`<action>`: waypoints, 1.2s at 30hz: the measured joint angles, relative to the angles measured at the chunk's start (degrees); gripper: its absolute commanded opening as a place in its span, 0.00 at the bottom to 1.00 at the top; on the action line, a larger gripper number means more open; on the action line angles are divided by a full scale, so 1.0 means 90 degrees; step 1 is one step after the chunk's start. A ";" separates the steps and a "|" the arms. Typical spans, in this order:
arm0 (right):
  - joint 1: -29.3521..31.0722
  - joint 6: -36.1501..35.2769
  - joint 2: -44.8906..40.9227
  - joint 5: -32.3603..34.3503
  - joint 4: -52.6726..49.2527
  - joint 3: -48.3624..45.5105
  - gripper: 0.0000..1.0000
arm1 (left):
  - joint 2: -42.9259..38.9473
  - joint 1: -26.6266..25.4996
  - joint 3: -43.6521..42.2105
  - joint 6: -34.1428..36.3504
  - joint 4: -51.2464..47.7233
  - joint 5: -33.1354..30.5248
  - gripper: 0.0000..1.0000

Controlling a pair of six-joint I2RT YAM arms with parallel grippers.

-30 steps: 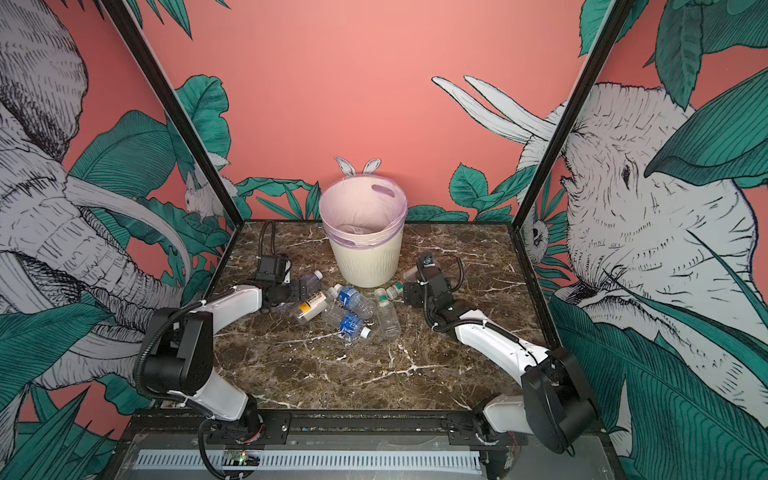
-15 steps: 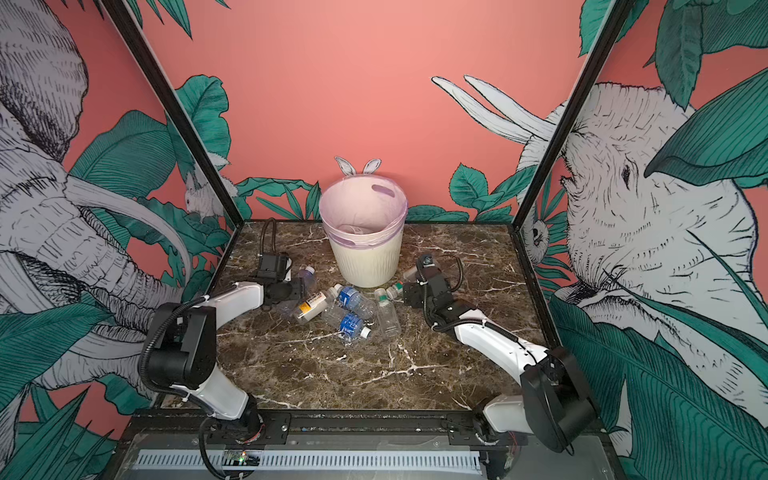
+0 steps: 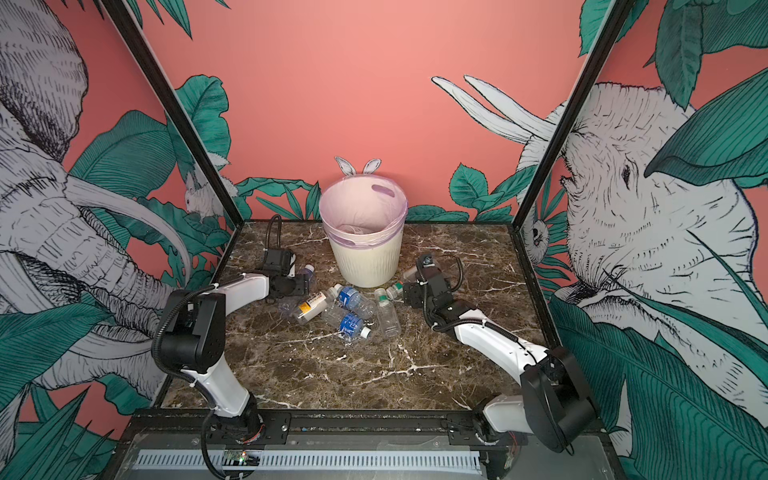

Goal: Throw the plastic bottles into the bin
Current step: 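Close the left gripper on the purple-label bottle's middle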

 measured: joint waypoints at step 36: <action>0.0000 0.0000 0.0000 0.0000 0.0000 0.0000 0.93 | 0.0272 0.0000 0.0488 0.0129 -0.0663 -0.0189 0.56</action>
